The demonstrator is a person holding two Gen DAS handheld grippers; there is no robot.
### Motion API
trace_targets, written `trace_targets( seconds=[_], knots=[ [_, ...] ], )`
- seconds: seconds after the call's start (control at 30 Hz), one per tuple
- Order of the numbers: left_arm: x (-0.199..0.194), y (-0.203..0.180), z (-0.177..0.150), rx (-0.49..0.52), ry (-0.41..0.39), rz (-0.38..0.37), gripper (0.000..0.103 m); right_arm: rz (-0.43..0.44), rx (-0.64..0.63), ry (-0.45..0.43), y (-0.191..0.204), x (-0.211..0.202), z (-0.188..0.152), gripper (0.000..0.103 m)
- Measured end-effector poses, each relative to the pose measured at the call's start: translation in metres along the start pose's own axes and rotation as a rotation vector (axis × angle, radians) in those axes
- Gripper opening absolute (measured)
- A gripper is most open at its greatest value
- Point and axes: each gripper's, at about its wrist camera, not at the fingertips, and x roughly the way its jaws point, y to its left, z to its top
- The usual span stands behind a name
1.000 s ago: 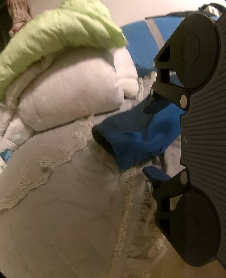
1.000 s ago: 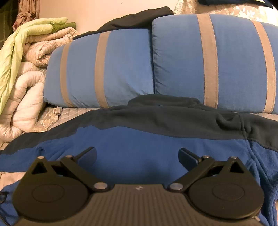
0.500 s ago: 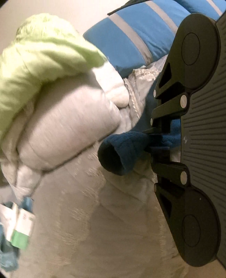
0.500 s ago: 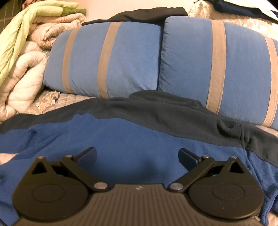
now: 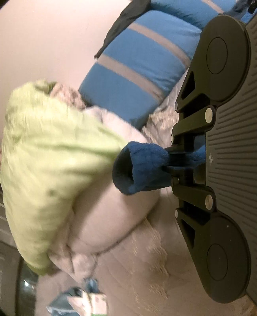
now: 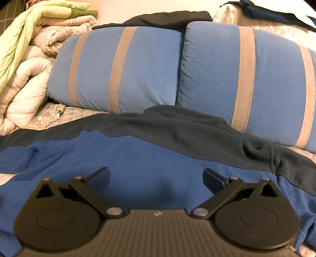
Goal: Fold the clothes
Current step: 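Grasp the blue sleeve cuff with the left gripper and lift it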
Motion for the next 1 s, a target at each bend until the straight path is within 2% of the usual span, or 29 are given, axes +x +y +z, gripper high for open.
trace_targets(
  seconds=[0.1,0.53,0.77,1.0],
  knots=[
    [-0.003,-0.020,0.006,0.053,-0.013,-0.026,0.010,0.002,0.002,-0.003,0.000,0.000,0.000,0.103],
    [0.010,-0.106,0.027,0.135,-0.018,-0.192,0.009,-0.005,-0.003,0.001,0.001,-0.001,0.000,0.103],
    [0.017,-0.161,0.025,0.231,0.007,-0.282,0.009,-0.020,-0.020,0.019,0.002,0.002,-0.002,0.103],
    [0.022,-0.205,0.019,0.273,0.018,-0.347,0.008,-0.019,-0.012,0.019,0.001,0.003,-0.002,0.103]
  ],
)
